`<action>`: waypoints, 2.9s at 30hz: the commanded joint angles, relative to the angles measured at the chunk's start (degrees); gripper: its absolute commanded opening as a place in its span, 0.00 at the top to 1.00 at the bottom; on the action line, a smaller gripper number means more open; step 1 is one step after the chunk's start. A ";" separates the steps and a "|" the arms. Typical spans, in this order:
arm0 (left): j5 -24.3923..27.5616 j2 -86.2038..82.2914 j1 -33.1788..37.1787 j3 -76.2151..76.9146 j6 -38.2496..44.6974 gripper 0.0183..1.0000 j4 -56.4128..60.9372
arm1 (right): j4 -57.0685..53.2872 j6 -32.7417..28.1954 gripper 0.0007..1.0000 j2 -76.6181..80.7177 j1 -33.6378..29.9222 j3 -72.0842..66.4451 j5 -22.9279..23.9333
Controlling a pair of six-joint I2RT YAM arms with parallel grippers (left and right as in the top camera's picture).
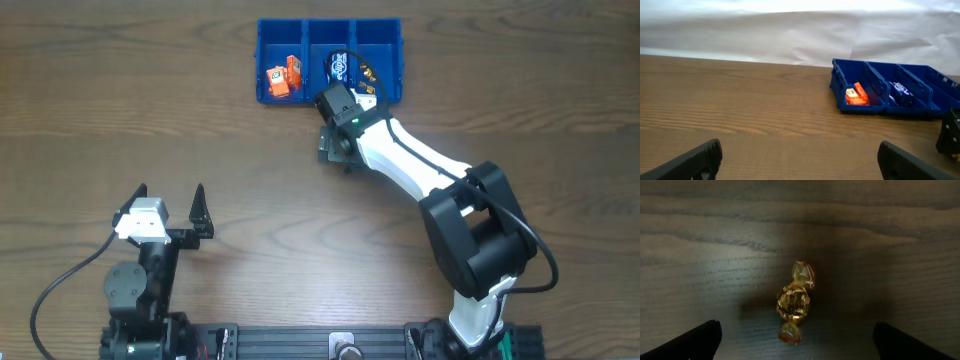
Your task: Sort Candies Into Trays
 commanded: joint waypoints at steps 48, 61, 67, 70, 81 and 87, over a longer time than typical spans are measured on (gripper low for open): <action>1.22 -0.37 0.24 -1.09 0.83 0.00 -1.95 | 5.09 2.32 0.66 4.48 -1.88 -1.22 0.61; 1.22 -0.37 0.24 -1.09 0.83 0.00 -1.95 | 5.38 2.32 0.81 3.63 -1.90 -1.18 -0.02; 1.22 -0.37 0.24 -1.09 0.83 0.00 -1.95 | 2.01 1.42 0.83 -8.37 -2.67 -0.70 6.88; 1.22 -0.37 0.24 -1.09 0.83 0.00 -1.95 | -0.61 -3.76 0.83 -14.29 -4.87 3.82 12.04; 1.22 -0.37 0.24 -1.09 0.83 0.00 -1.95 | 8.96 -17.97 0.82 -6.86 -10.71 12.85 11.61; 1.22 -0.37 0.24 -1.09 0.83 0.00 -1.95 | 9.73 -17.94 0.81 -1.18 -10.82 12.85 10.29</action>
